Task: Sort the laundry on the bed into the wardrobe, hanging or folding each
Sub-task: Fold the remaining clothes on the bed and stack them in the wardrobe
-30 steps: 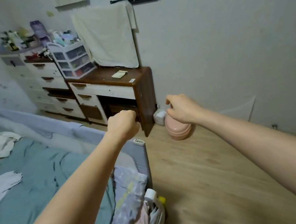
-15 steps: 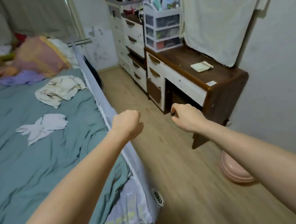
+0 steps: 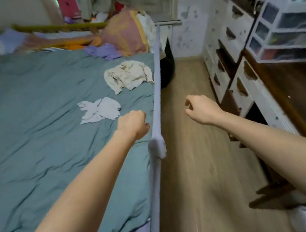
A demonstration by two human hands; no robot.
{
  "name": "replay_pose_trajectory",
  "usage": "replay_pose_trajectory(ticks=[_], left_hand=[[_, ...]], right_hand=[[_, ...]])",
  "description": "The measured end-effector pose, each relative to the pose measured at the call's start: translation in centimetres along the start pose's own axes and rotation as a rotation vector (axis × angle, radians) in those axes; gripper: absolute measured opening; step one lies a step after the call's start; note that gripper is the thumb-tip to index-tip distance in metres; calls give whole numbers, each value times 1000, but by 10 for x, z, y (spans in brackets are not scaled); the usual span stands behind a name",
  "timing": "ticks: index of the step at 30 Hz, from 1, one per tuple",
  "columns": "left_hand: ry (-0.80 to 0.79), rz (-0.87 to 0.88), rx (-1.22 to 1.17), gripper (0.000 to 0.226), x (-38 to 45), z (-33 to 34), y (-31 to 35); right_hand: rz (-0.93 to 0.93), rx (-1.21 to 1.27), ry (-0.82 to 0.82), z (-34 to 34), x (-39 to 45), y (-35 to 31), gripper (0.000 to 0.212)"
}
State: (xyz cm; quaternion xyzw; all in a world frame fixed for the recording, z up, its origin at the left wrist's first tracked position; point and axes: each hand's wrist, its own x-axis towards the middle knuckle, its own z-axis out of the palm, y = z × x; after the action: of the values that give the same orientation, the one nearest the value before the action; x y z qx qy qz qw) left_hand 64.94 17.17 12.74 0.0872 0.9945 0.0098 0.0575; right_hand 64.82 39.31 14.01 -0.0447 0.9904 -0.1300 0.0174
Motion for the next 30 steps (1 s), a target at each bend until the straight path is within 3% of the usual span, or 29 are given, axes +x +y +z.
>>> replay_pose_trajectory(ticks=[6, 13, 21, 30], left_hand=[[-119, -401, -16, 34, 52, 17, -62], [-110, -802, -126, 37, 125, 4, -113], [-136, -1060, -277, 34, 189, 43, -192], [-223, -1217, -447, 38, 289, 98, -299]], right_hand=[[-237, 18, -77, 23, 149, -3, 28], [-495, -18, -191, 23, 306, -37, 31], [-726, -73, -360, 90, 456, -120, 32], [-822, -214, -556, 192, 609, -214, 33]])
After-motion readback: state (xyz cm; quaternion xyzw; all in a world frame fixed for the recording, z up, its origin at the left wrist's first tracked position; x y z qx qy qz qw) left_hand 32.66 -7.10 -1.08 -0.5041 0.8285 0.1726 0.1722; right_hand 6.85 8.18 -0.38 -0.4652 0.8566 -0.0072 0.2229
